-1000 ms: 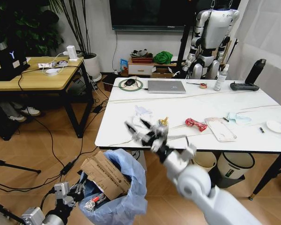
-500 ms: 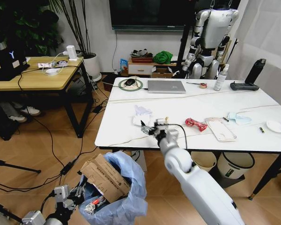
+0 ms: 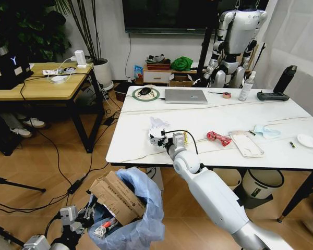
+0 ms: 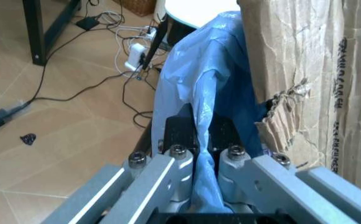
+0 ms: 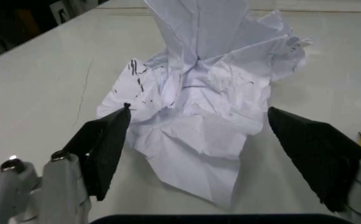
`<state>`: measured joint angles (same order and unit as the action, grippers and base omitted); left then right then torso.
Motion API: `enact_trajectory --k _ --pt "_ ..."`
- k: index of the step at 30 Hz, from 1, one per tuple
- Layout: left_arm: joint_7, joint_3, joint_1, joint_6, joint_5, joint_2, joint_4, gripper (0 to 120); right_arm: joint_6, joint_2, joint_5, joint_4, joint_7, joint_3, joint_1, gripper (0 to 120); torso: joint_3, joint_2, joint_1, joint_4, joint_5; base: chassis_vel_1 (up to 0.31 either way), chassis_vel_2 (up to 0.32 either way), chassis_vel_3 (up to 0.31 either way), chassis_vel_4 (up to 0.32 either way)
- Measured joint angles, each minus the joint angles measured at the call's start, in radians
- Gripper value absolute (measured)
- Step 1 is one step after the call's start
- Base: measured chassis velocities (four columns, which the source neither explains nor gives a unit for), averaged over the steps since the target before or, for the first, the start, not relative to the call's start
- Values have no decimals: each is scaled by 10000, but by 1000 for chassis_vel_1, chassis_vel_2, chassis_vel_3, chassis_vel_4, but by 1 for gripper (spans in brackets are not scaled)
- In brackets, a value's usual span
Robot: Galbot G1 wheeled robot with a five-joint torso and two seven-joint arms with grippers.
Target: Pick up the trash bin and place the trash from the table into it.
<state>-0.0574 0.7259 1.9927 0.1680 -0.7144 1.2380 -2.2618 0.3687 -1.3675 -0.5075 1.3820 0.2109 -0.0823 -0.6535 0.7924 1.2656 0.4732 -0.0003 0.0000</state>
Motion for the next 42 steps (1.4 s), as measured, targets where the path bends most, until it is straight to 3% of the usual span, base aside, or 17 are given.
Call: enact_trajectory --k 4,10,13,22,27,33,39,42 --pt "-3 -1 -29 -5 -10 -21 23 0 -28 46 35 -1 -9 -13 -58 70 0 0 0 0 0 0 0 0 0" --pt "-6 -11 -109 -5 -79 -125 82 0 -110 89 112 11 -18 -106 -161 42 -1 0 -2 0 0 0 0 0 0" --pt "-5 0 -122 -5 -111 -164 93 0 -153 94 126 20 -21 -124 -169 36 -1 0 -2 0 0 0 0 0 0" --pt "7 -9 -241 -5 -212 -291 219 0 -932 137 190 136 -221 -158 -268 1 -1 0 -1 0 0 0 0 0 0" --pt "31 -45 -322 2 -296 -350 250 0 -1273 266 56 517 -301 -59 -418 0 -1 0 -1 1 1 0 0 0 0" --pt "63 -117 -378 22 -378 -414 270 0 -1948 988 -908 2539 -689 311 -1110 0 -1 0 0 2 5 0 0 0 0" --pt "92 -62 -425 37 -552 -580 291 0 -2815 3607 -2182 6256 -1463 -170 -2565 0 -2 1 -2 -6 2 0 0 0 0" --pt "116 -32 -423 48 -592 -600 290 0 -3146 4099 -2209 6973 -1753 -546 -2853 0 -3 2 -3 -4 2 0 0 0 0"
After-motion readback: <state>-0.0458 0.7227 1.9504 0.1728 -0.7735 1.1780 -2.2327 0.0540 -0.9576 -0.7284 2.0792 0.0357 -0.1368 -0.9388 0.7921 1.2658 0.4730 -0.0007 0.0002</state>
